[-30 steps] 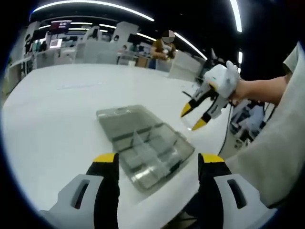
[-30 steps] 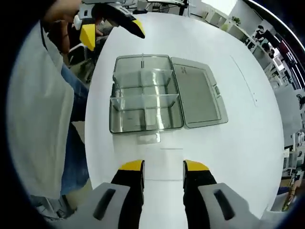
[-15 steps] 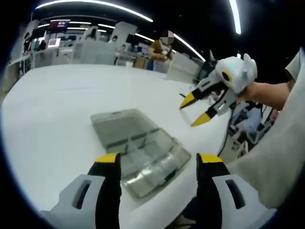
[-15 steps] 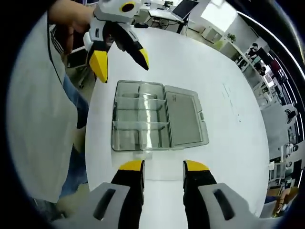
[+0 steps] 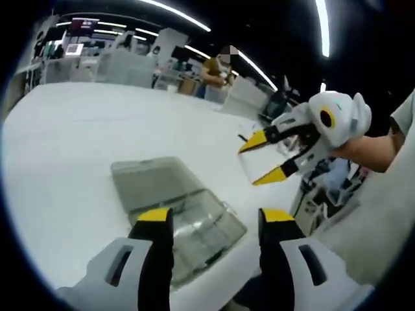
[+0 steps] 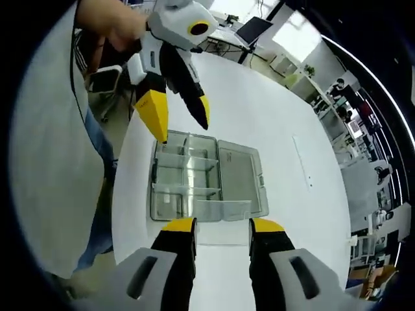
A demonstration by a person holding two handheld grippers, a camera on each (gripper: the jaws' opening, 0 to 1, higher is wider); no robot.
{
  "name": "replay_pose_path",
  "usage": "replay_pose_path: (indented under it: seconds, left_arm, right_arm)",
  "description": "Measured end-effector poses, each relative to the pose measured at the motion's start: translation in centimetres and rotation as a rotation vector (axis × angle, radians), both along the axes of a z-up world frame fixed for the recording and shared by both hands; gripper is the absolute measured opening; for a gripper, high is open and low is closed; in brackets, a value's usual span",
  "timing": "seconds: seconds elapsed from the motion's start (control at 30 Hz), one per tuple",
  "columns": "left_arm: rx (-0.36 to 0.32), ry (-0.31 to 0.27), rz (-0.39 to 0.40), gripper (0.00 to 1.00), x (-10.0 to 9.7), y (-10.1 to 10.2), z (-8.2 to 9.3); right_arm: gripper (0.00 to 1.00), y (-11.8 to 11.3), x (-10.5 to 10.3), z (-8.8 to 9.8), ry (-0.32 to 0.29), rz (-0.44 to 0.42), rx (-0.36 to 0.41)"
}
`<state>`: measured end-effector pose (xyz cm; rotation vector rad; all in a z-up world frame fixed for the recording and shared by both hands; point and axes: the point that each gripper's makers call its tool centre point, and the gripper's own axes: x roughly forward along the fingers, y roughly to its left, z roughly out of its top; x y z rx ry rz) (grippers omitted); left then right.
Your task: Insert the divider into the dual guide fixture by aligning both edges with the guide slots and pushing it downward to the bottom, including one-sided entry, uneven engagement, binding, and posture correction.
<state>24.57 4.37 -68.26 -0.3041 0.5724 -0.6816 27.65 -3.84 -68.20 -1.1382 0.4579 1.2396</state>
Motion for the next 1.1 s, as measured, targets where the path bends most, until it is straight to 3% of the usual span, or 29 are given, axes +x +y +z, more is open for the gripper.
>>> replay_pose_path:
  seconds: [0.4, 1.1]
  left_arm:
    - [-0.083, 0.055, -0.026, 0.31, 0.6, -2.5, 1.6]
    - [-0.138, 0.182, -0.007, 0.15, 0.3, -3.2, 0.6]
  right_arm:
    - [0.27, 1.5, -1.6, 0.4, 0.005, 0.056, 0.032]
    - [0.27, 3.9, -3.4, 0.8, 0.051, 0.129, 0.089]
